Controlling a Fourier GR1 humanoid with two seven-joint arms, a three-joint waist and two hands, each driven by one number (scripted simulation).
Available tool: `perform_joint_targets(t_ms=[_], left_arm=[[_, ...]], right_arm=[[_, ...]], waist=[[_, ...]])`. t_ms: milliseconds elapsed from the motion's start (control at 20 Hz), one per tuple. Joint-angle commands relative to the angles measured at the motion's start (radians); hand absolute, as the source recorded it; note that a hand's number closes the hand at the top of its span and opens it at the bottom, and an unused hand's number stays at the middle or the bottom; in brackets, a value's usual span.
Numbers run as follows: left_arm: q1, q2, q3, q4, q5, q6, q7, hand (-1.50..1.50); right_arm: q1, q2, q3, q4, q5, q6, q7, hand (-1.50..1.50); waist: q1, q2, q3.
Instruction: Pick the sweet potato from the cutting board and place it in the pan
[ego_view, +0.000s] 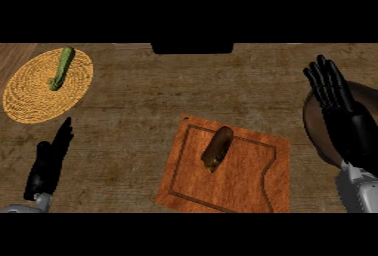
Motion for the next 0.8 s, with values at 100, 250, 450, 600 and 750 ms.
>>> perform_joint_targets(t_ms=[100,250,450,600,750], left_arm=[[-0.049,-0.074,-0.026,-0.083,-0.001,-0.032,-0.11,0.0],[-0.139,-0.163,-0.064,-0.201,0.025,-0.062,-0.174,0.0],[-0.106,-0.19,-0.073,-0.185,0.057,-0.083,-0.176,0.0],[-0.065,-0.209,-0.077,-0.189,0.062,-0.092,-0.218,0.0],[-0.056,-0.209,-0.089,-0.186,0.043,-0.104,-0.253,0.0]], right_arm=[[-0.086,0.053,0.097,0.059,0.112,-0.112,0.257,1.5],[-0.114,0.055,0.152,0.108,0.215,-0.167,0.42,1.5],[-0.064,-0.01,0.16,0.046,0.484,-0.338,0.647,-1.5],[-0.026,-0.003,0.311,-0.102,0.608,-0.285,0.855,-1.5],[-0.093,-0.029,0.4,-0.175,0.737,-0.198,1.054,-1.5]], waist=[[0.002,-0.044,-0.051],[-0.001,-0.049,-0.058],[-0.053,-0.061,-0.059],[-0.047,-0.062,-0.054],[-0.039,-0.061,-0.053]])
